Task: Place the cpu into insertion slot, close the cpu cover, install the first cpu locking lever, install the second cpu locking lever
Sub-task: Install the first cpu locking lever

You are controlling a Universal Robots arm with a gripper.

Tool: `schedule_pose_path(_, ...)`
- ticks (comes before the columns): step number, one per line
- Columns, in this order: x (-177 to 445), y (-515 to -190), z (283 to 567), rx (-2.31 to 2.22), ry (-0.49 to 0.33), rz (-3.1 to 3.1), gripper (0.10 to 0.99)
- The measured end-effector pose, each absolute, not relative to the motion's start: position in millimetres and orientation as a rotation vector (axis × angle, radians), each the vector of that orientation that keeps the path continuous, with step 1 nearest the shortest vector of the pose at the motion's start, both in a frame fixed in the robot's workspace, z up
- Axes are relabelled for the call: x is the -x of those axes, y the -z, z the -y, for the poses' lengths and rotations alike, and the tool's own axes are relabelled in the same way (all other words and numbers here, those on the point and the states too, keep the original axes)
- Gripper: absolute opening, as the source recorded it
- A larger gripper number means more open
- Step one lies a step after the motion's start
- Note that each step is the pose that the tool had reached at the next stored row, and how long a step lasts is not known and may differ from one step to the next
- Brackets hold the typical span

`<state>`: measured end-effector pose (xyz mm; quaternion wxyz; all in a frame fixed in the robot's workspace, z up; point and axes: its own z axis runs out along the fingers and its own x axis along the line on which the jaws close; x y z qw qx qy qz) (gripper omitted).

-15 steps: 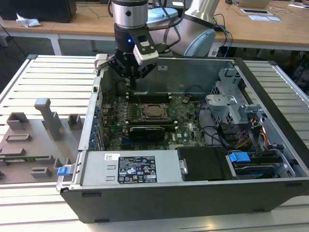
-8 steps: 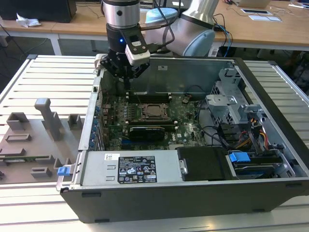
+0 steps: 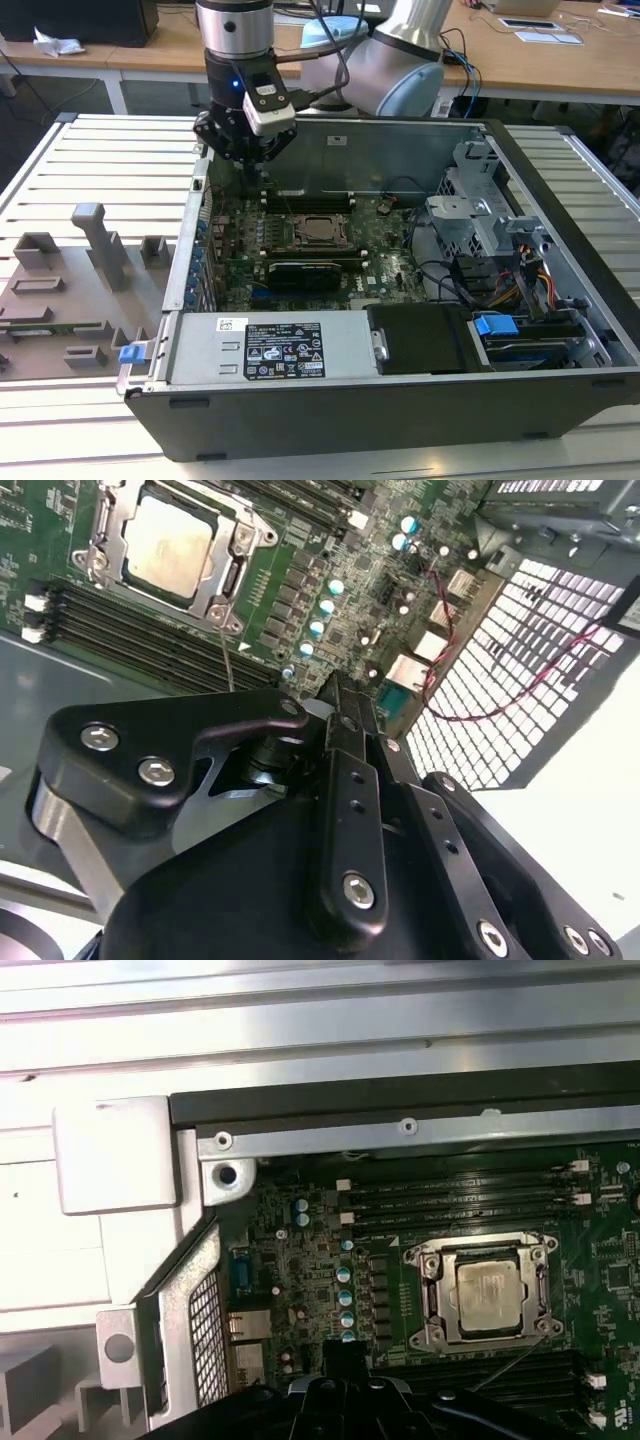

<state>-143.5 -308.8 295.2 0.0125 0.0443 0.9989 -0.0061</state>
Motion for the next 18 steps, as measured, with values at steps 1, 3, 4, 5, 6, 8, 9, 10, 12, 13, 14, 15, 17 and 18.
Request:
schedule_pose_path(1, 143.6, -295.1, 308.0, -0.138, 0.019, -3.114, 0.106)
schedule_pose_path(3, 143.3, -294.3, 303.6, -0.138, 0.019, -3.114, 0.106)
schedule_pose_path(4, 142.9, -293.3, 301.4, -0.138, 0.019, -3.114, 0.106)
schedule_pose_path(5, 142.1, -290.7, 298.9, -0.138, 0.019, -3.114, 0.106)
schedule_pose_path(6, 141.4, -287.5, 297.4, -0.138, 0.019, -3.114, 0.106)
schedule_pose_path(8, 140.2, -282.0, 294.2, -0.138, 0.019, -3.114, 0.106)
schedule_pose_path(9, 139.8, -281.0, 293.4, -0.138, 0.019, -3.114, 0.106)
schedule_pose_path(10, 137.4, -278.5, 290.6, -0.138, 0.019, -3.114, 0.106)
schedule_pose_path(12, 134.1, -275.3, 286.8, -0.138, 0.019, -3.114, 0.106)
schedule_pose_path(13, 132.4, -273.1, 284.6, -0.138, 0.019, -3.114, 0.106)
schedule_pose_path(14, 130.0, -271.3, 282.8, -0.138, 0.019, -3.114, 0.106)
schedule_pose_path(15, 128.0, -270.3, 281.5, -0.138, 0.019, -3.114, 0.106)
schedule_pose_path(17, 123.5, -268.1, 279.2, -0.138, 0.019, -3.114, 0.106)
schedule_pose_path(18, 120.7, -267.0, 278.5, -0.138, 0.019, -3.114, 0.106)
